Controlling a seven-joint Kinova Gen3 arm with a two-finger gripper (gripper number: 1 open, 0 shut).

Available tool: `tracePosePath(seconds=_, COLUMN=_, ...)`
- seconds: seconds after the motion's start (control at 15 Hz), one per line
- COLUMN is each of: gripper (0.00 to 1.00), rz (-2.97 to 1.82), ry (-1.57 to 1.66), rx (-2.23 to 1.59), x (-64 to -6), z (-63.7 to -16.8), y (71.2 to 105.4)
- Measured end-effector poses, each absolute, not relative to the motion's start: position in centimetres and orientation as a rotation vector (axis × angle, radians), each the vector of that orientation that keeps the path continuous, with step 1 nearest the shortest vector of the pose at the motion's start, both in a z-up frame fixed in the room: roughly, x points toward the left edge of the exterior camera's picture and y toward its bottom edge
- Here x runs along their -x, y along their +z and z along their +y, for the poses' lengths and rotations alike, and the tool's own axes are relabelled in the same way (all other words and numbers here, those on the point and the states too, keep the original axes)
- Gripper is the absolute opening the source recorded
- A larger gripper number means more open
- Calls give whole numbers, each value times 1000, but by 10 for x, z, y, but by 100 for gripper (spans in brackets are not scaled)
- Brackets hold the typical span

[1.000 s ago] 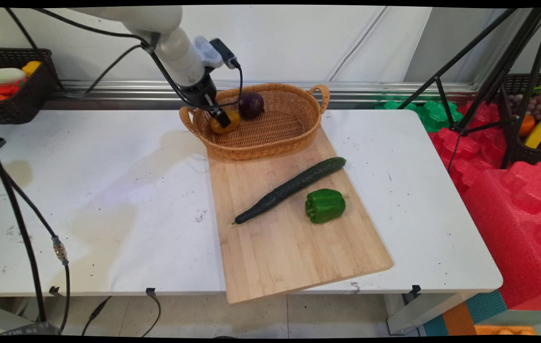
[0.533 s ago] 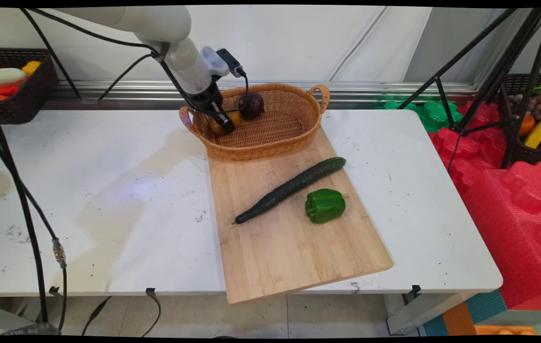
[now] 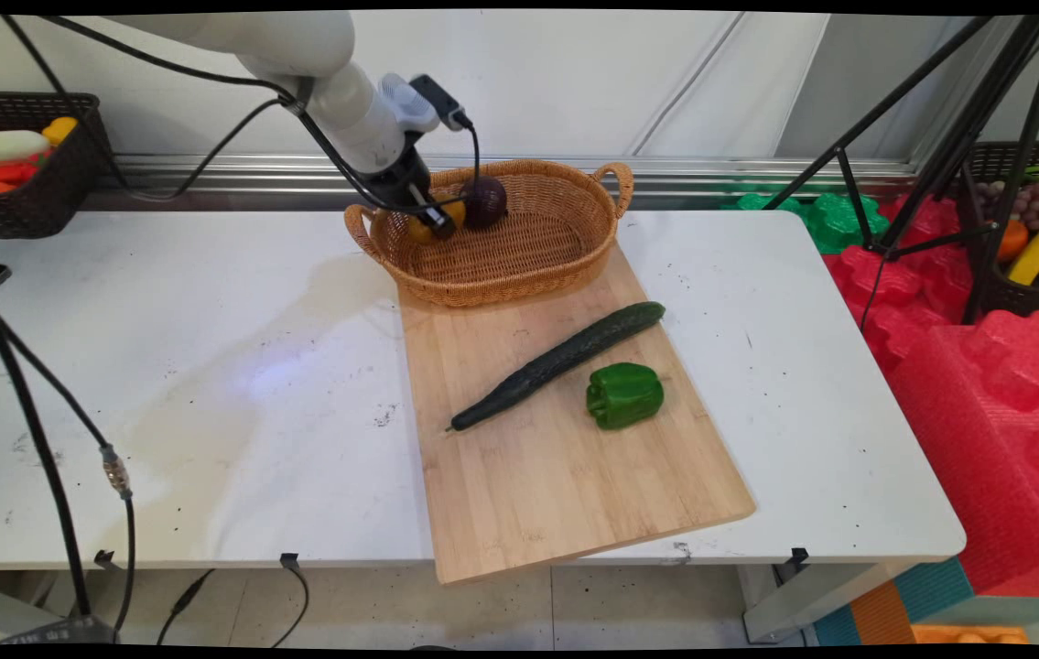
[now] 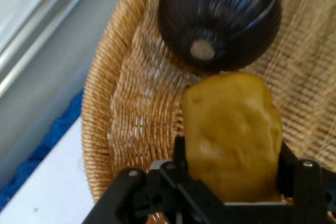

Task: Place the picked object on the cutting board

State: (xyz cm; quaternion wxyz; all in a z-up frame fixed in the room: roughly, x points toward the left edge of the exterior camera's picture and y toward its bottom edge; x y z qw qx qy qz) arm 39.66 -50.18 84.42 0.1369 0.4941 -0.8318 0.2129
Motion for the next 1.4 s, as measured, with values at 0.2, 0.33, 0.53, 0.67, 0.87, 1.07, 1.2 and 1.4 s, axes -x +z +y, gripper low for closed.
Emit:
tracePosePath(seconds=0.2, gripper=0, rz=-2373, ry=670, rx=-1393, x=-387, z=-486, y=869)
tracePosePath(seconds=0.33, gripper=0, rz=-2364, ry=689, rx=-1349, x=-378, z=-471, y=887)
tracePosePath(seconds=0.53, gripper=0, rz=-2361, ry=687, rx=-1275, x=-366, z=-444, y=909)
tracePosePath(seconds=0.67, gripper=0, rz=-2378, ry=647, rx=-1181, x=-352, z=-415, y=925)
tracePosePath(seconds=0.87, gripper=0, rz=-2412, ry=554, rx=-1044, x=-331, z=-372, y=938)
tracePosePath(seconds=1.07, gripper=0, rz=-2449, ry=453, rx=-906, x=-314, z=-332, y=946)
tracePosePath(seconds=1.2, gripper=0, rz=-2471, ry=385, rx=-817, x=-302, z=-305, y=951)
tracePosePath(seconds=1.4, gripper=0, rz=-2495, ry=303, rx=-732, x=-287, z=-274, y=950)
